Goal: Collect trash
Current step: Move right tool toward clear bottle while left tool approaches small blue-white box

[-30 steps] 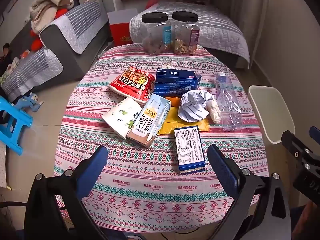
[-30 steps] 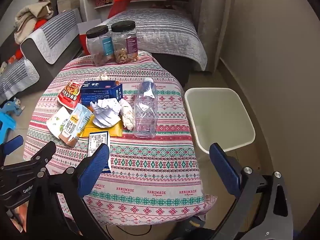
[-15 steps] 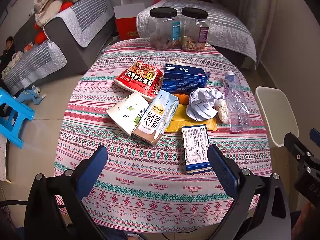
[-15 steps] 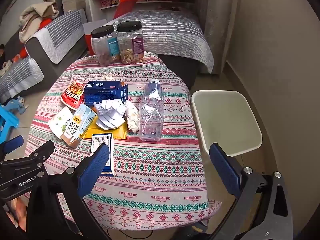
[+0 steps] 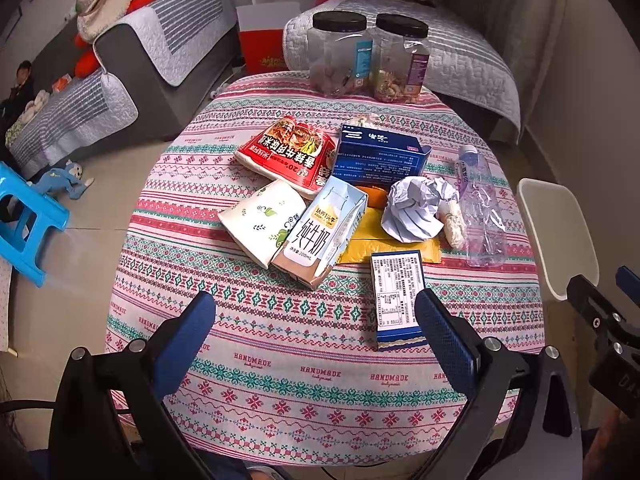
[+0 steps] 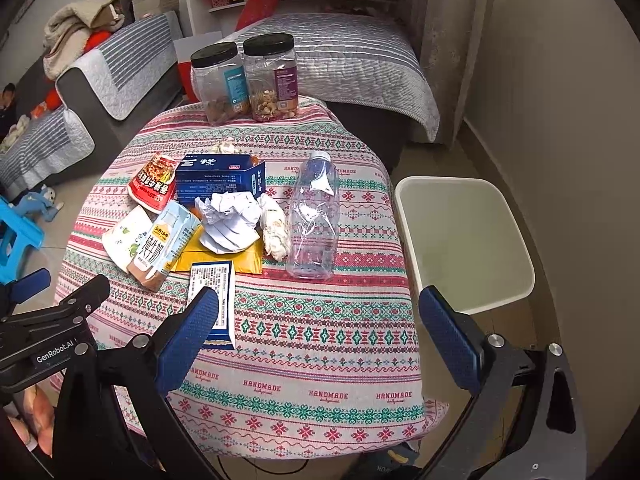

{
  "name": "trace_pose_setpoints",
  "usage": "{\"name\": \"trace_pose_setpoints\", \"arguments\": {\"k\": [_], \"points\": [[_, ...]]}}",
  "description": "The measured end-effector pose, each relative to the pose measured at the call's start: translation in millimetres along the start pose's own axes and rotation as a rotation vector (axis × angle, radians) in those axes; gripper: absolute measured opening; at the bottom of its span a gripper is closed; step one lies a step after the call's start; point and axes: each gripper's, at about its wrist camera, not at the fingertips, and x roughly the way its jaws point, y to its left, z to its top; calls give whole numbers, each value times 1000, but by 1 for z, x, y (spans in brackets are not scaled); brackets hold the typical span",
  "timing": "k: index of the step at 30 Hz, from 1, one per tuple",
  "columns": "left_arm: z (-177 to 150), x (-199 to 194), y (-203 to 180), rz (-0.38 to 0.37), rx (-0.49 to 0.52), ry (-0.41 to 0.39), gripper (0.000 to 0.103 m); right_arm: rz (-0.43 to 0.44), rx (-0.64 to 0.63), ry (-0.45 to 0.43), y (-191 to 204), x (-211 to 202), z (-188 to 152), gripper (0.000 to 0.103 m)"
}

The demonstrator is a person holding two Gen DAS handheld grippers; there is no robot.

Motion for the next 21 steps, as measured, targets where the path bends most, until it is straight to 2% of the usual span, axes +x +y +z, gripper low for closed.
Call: {"name": "trace_pose_setpoints", "arguments": {"k": [12, 21], "points": [[1, 8, 5, -28, -21, 16, 97, 15, -17, 16, 5, -3, 2, 96], [2, 10, 10, -21, -37, 7, 97, 15, -32, 18, 4, -3, 4, 96]]}}
